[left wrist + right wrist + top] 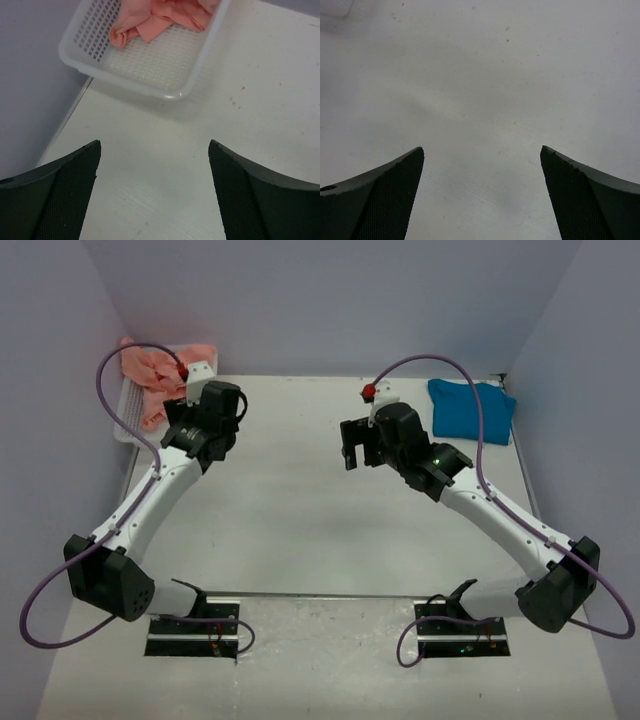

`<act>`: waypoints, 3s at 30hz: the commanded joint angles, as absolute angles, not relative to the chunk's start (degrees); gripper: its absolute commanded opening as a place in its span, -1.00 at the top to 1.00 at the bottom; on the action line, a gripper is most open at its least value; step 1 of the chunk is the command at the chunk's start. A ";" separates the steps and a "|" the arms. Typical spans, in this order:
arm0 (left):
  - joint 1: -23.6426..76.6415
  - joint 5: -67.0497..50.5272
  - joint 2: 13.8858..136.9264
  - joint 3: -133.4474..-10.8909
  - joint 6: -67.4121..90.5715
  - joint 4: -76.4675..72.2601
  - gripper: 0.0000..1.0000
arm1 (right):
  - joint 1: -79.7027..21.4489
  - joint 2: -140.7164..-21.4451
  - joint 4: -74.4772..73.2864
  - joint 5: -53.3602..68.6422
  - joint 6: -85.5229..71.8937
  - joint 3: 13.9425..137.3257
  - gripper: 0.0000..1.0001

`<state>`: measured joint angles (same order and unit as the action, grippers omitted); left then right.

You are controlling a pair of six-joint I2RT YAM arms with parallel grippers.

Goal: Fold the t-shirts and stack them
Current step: Grab crumpled tshirt from bin with the left arm

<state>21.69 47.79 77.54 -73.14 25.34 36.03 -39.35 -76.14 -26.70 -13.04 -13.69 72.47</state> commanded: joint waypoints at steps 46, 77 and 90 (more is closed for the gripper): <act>-7.21 3.96 139.57 -124.37 3.34 5.54 -1.00 | -39.73 -43.60 -51.68 -4.39 -24.52 62.75 -0.98; -10.28 2.82 145.72 -126.30 4.13 1.05 -0.26 | -39.64 -42.19 -52.38 -2.72 -27.86 64.51 -0.98; -10.64 0.44 136.95 -120.59 8.17 -4.66 1.00 | -39.73 -43.33 -49.05 -0.70 -28.56 60.12 -0.98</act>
